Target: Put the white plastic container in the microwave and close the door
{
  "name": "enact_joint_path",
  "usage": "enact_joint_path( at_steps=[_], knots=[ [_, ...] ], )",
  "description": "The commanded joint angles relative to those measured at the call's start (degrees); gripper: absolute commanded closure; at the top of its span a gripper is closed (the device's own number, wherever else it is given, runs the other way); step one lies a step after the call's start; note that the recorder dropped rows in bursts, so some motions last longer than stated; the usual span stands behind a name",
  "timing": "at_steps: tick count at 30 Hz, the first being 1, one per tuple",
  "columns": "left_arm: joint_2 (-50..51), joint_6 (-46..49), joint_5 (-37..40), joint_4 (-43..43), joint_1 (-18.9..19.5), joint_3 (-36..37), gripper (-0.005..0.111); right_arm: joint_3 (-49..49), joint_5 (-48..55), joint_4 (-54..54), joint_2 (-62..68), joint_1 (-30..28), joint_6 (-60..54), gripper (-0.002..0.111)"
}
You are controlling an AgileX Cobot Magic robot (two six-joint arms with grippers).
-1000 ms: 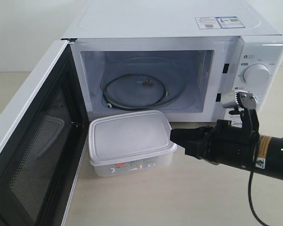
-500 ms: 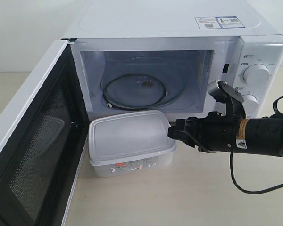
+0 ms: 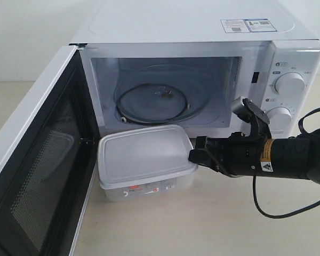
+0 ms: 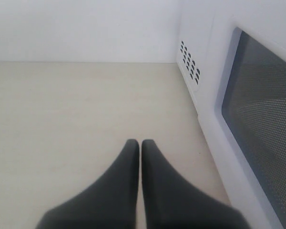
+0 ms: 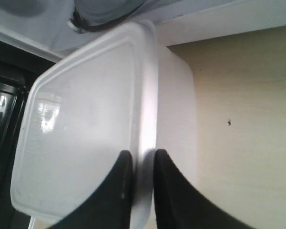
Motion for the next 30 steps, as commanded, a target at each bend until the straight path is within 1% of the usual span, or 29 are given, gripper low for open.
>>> enact_joint_path(
  at_steps=[1, 8, 11, 16, 18, 25, 30],
  knots=[
    [-0.2, -0.53, -0.02, 0.11, 0.1, 0.2, 0.102, -0.16, 1.02, -2.27, 0.04, 0.21, -0.38, 0.108],
    [-0.2, -0.53, -0.02, 0.11, 0.1, 0.2, 0.102, 0.05, 1.8, -3.44, 0.04, 0.21, 1.81, 0.108],
    [-0.2, -0.53, -0.02, 0.11, 0.1, 0.2, 0.102, 1.9, 2.43, -3.59, -0.65, 0.21, 1.14, 0.108],
    [-0.2, -0.53, -0.02, 0.11, 0.1, 0.2, 0.102, 4.52, 8.0, -4.84, -4.83, -0.04, -2.22, 0.108],
    [-0.2, -0.53, -0.02, 0.11, 0.1, 0.2, 0.102, 4.52, 9.54, -8.16, -6.78, -0.04, -1.73, 0.108],
    [-0.2, -0.53, -0.02, 0.11, 0.1, 0.2, 0.102, 4.52, 10.23, -18.78, -13.2, -0.04, 5.84, 0.108],
    [-0.2, -0.53, -0.02, 0.11, 0.1, 0.2, 0.102, 4.52, 10.74, -32.71, -14.29, -0.04, 14.59, 0.108]
  ],
)
